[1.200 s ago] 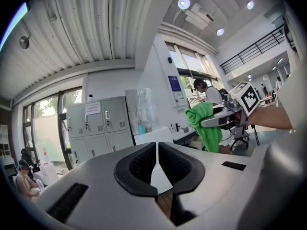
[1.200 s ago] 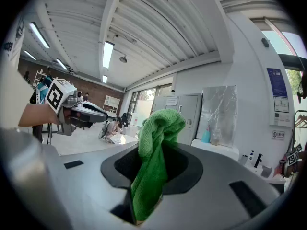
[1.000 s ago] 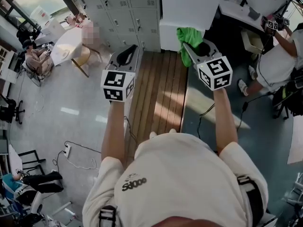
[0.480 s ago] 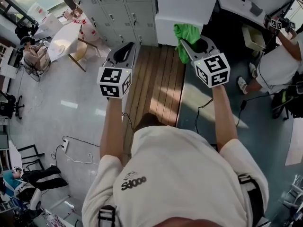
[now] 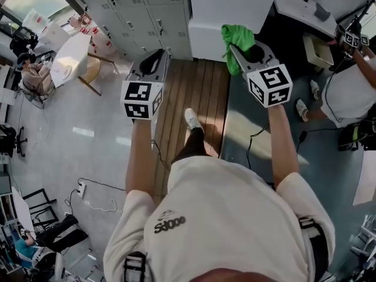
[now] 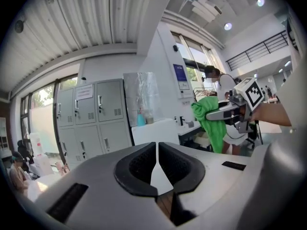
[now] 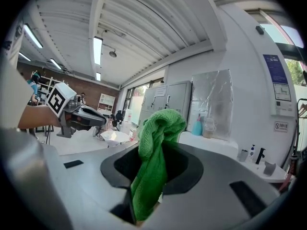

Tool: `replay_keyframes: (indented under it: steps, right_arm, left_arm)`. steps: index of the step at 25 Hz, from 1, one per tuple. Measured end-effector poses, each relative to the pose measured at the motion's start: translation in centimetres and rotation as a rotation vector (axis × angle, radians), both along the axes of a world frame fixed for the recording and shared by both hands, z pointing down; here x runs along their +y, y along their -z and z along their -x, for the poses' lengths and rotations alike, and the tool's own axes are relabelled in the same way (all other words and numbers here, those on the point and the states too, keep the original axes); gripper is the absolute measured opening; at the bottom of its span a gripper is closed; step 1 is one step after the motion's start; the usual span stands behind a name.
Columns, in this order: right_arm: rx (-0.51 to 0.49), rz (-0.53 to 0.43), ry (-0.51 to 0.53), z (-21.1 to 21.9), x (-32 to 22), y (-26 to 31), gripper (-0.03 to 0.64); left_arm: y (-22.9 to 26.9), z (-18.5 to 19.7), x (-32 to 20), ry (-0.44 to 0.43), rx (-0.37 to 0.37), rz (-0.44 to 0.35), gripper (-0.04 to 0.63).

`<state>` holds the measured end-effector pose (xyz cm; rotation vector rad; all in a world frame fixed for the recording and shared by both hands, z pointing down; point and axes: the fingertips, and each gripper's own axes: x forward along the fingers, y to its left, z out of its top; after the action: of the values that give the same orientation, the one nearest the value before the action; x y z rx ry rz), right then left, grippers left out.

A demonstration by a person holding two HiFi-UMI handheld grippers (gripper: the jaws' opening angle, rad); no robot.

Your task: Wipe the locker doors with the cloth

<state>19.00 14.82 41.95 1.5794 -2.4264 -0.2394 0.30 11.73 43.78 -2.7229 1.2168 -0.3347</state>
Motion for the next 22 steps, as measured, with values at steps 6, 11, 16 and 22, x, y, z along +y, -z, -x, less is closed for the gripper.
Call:
replay_keyframes:
  steps: [6, 11, 16, 22]
  right_arm:
    - [-0.028, 0.022, -0.022, -1.5, -12.7, 0.4, 0.103]
    - [-0.085, 0.031, -0.013, -1.4, -23.4, 2.5, 0.103]
    - [-0.193, 0.048, 0.005, 0.0, -31.9, 4.0, 0.103]
    - [-0.147, 0.038, 0.089, 3.5, -37.7, 6.0, 0.104]
  left_arm:
    - [0.4, -0.8, -13.7, 0.000, 0.029, 0.034, 0.031]
    - [2.2, -0.8, -23.9, 0.008, 0.016, 0.033, 0.032]
    - [3.6, 0.7, -31.5, 0.021, 0.010, 0.024, 0.032]
    - [5.3, 3.2, -38.2, 0.051, 0.037, 0.017, 0.032]
